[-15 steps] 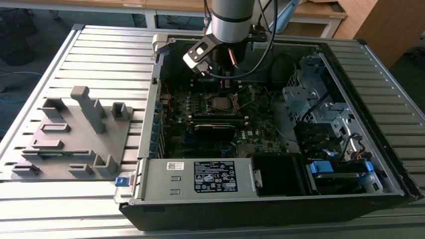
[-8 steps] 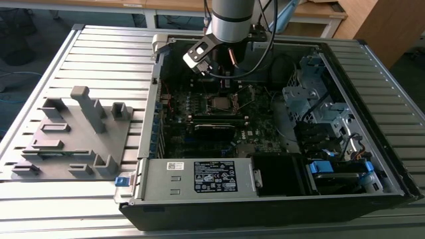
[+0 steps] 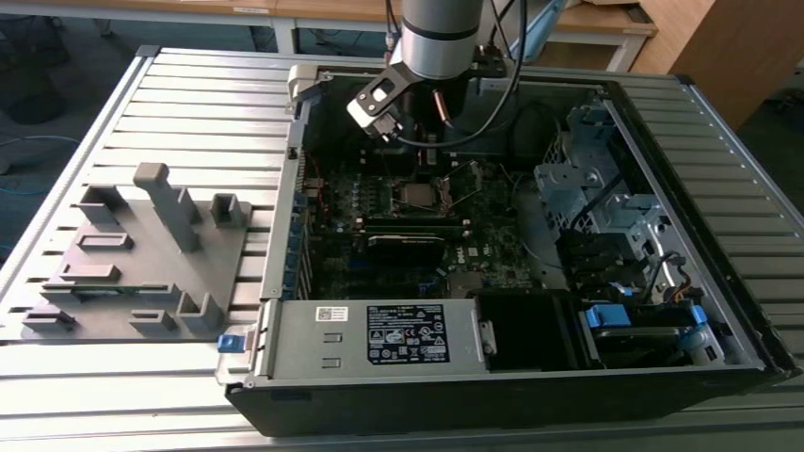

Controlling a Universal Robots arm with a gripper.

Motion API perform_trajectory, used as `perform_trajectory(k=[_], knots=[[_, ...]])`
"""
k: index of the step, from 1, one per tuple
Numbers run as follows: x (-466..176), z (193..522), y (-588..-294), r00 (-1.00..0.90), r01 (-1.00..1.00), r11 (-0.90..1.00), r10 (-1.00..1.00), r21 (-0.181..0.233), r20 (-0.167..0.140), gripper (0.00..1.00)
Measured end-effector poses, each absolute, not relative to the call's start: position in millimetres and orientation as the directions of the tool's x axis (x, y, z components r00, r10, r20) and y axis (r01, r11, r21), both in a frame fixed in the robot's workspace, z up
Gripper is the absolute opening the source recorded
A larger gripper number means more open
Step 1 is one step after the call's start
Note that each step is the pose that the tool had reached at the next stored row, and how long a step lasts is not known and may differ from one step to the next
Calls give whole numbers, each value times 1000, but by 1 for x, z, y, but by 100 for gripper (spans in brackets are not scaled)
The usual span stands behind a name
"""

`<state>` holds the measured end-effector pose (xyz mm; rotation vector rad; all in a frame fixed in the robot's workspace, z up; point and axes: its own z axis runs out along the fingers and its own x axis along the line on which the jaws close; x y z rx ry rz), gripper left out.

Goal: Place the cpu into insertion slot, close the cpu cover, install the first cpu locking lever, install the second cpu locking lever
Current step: 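Close the cpu cover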

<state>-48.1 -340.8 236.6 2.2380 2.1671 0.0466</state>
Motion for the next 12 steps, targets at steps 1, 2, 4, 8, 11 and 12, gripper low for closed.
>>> perform_trajectory(k=[1, 2, 4, 8, 11, 12], knots=[[-48, 238, -341, 32, 999, -32, 999, 39, 3, 10], [-48, 239, -341, 32, 999, -32, 999, 39, 3, 10], [-48, 241, -341, 32, 999, -32, 999, 39, 3, 10], [-48, 245, -341, 32, 999, -32, 999, 39, 3, 10], [-48, 246, -341, 32, 999, -32, 999, 40, 4, 10], [-48, 246, -341, 32, 999, -32, 999, 39, 4, 10]])
